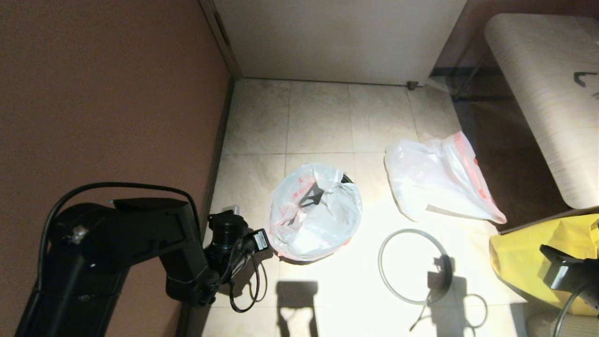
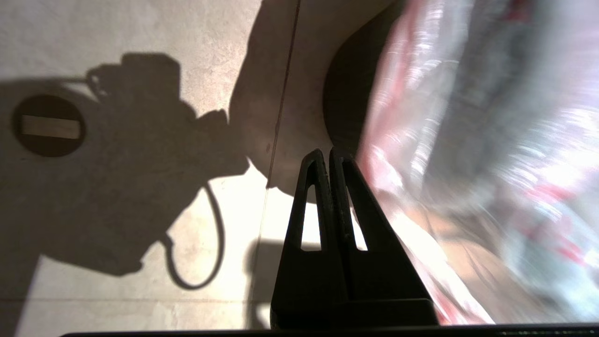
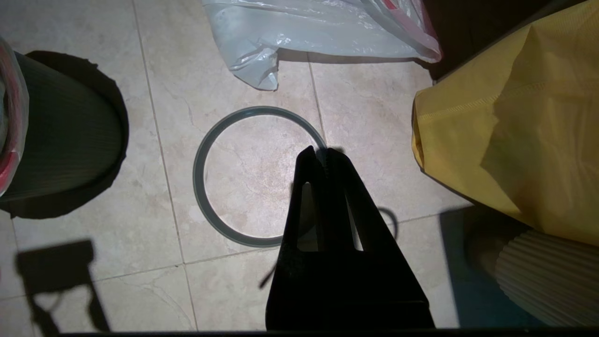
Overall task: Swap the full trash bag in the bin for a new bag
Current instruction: Put the new garbage bag on the trash can
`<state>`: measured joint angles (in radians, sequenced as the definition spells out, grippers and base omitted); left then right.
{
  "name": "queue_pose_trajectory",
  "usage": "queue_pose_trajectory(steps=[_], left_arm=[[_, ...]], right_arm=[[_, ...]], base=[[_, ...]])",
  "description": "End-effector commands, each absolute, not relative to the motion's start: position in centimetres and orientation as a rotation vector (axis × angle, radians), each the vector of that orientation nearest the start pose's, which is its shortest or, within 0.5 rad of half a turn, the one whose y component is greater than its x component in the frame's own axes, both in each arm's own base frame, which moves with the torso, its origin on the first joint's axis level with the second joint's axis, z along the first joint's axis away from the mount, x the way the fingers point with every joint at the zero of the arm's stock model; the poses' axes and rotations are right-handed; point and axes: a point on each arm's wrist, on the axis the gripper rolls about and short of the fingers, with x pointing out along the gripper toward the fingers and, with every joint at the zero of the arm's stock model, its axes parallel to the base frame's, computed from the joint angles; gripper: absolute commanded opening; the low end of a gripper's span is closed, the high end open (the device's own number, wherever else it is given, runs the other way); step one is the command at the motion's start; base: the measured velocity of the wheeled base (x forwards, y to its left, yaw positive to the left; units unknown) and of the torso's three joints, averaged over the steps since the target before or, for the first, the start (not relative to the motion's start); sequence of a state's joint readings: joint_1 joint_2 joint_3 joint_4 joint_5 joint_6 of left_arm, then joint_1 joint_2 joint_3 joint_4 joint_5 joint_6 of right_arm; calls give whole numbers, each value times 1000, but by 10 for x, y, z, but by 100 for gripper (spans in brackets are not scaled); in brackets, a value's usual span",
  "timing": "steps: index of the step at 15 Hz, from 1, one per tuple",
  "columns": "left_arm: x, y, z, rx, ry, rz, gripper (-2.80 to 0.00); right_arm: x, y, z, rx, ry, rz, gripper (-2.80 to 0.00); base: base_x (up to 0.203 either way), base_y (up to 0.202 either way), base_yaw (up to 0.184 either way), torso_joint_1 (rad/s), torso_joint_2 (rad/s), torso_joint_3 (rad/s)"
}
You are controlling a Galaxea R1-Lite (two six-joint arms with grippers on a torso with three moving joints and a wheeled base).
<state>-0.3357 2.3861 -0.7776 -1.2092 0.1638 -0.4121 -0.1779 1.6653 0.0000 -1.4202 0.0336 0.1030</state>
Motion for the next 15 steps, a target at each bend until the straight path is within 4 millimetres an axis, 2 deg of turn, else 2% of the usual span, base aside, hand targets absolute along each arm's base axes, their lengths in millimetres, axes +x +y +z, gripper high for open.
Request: queue_pose_trajectory(steps=[1,3,5,9,11,15], left_arm=[[339,-128,29,-320,343,-135,-280],[319,-140,70,-311,288,-203,-280],[310,-157,90,-257,373,-240,-280],[341,-199,127,-201,467,-268,-280],[369,-226,125,-165,532,-270,-280],[417,-278,88,-91,628,-271,-280]], right_arm=[[183,-32,95,128,224,-157,-280],[185,-33,91,130,242,-157,-280],[186,-33,89,132,255,-159,-280],[186,-33,88,137,260,-163,-280],[185,-33,90,159,245,-185,-280],[180,-35,99,218,187,-236,-280]], base=[[0,0,0,0,0,0],[0,0,0,0,0,0],[0,0,0,0,0,0],[0,0,0,0,0,0],[0,0,0,0,0,0],[0,0,0,0,0,0]])
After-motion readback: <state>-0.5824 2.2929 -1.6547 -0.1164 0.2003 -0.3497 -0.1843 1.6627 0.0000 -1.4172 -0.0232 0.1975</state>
